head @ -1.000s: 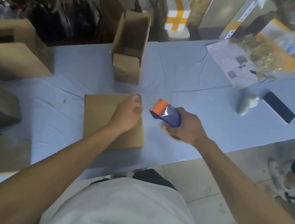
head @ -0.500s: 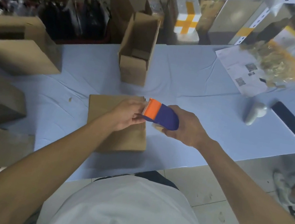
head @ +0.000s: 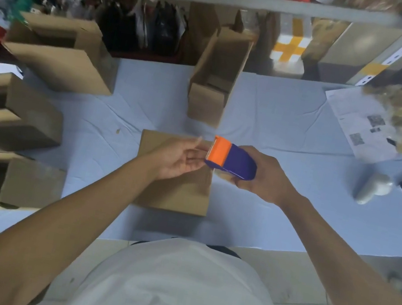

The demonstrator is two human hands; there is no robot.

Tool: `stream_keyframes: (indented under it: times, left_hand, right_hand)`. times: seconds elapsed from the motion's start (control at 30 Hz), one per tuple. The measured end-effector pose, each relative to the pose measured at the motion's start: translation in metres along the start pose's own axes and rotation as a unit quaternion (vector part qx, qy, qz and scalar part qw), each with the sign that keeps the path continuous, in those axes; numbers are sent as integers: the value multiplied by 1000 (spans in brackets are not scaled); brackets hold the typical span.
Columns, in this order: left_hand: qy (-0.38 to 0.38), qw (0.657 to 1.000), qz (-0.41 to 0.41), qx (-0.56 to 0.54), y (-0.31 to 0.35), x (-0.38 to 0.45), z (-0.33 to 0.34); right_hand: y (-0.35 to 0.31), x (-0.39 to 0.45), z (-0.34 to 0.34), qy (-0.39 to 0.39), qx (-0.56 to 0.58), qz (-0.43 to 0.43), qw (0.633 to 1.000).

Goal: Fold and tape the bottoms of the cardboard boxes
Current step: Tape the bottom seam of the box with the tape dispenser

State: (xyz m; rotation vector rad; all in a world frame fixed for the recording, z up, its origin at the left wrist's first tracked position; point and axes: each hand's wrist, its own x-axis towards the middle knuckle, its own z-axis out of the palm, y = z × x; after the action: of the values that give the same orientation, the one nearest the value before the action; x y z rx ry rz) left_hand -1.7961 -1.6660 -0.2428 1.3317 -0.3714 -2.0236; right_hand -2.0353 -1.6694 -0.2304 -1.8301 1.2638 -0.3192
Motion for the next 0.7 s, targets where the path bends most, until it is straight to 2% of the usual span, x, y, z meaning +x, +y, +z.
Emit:
stream_keyframes:
  times: [0.07, 0.23, 0.37, 0.47, 0.7]
  left_hand:
    - [1, 998, 11, 59, 3, 0, -1]
    - [72, 987, 47, 138, 5, 3, 2]
    - [170, 939, 110, 278, 2, 6, 14]
    - [210, 903, 119, 357, 1, 14, 18]
    - [244, 877, 95, 404, -7, 19, 14]
  right_hand:
    - [3, 1, -3, -5, -5, -4, 1000]
    - [9, 4, -5, -15, -21, -16, 1000]
    - [12, 10, -3, -30, -66, -25, 997]
    - [13, 15, -3, -30, -85, -26, 996]
    - [16, 25, -8, -60, -211, -48, 975]
